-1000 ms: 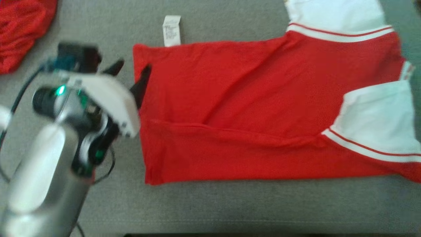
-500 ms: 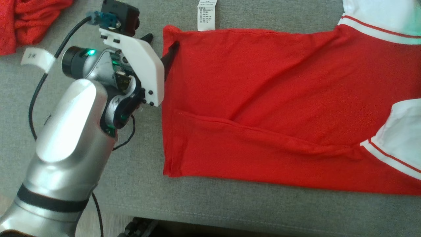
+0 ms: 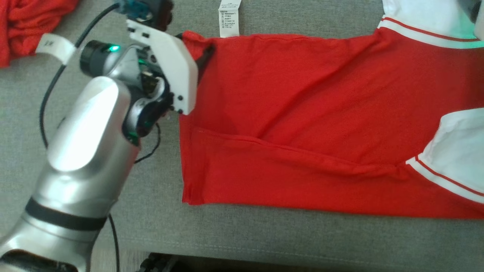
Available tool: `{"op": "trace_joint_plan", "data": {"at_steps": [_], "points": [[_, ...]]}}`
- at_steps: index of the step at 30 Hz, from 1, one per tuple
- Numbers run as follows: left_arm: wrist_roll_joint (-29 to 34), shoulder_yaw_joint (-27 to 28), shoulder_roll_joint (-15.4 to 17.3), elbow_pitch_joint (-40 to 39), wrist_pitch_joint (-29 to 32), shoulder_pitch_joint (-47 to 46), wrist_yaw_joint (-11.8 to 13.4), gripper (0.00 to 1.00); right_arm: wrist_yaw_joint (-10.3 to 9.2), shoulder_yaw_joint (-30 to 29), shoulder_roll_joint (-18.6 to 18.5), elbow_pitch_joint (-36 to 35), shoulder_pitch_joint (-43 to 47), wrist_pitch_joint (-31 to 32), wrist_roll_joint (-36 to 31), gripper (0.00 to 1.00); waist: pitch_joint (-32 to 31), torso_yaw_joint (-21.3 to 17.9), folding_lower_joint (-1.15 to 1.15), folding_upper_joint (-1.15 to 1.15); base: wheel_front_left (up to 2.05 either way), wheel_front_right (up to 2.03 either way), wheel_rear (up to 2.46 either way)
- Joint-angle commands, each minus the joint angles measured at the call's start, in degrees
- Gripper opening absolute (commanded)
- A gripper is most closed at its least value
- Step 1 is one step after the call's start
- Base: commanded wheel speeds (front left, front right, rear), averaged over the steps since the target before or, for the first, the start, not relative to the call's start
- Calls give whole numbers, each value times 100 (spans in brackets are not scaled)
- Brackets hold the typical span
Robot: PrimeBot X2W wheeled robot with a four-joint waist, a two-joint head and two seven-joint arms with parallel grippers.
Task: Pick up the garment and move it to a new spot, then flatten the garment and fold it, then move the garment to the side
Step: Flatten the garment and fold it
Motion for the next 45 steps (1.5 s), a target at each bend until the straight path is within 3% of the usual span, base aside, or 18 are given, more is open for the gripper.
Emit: {"op": "trace_joint_plan", "data": {"at_steps": [1,2,3,11,21,31,36,45], "points": [[-13,90,88,-84,79,-134,-36,87,43,90,86,-152,-137,-38,43,60,0,-17,0,0,0,0,0],[6,56,91,-56,96,-151,-51,40,43,105,93,-133,-141,-75,37,0,-9,-25,0,0,0,0,0],[20,34,92,-26,89,-161,-62,0,43,135,100,-123,-141,-134,41,0,-25,-32,0,0,0,0,0],[8,129,125,123,-198,-248,-53,0,43,-153,124,53,-377,-1123,-94,0,-173,-144,0,0,0,0,0],[-57,462,391,-230,-578,-42,133,0,43,-109,-71,-198,-308,-1321,354,0,-346,-445,0,0,0,0,0],[-204,679,708,-1475,-867,1079,413,0,43,316,-840,-1683,1317,-1322,1057,0,-683,-755,0,0,0,0,0],[-307,788,848,-2191,-943,1830,631,0,43,219,-1080,-2363,2271,-1259,1253,0,-890,-897,0,0,0,0,0],[-418,915,1004,-2973,-1081,2890,942,0,43,-199,-1196,-3171,3567,-1146,1238,0,-1142,-1003,0,0,0,0,0]]}}
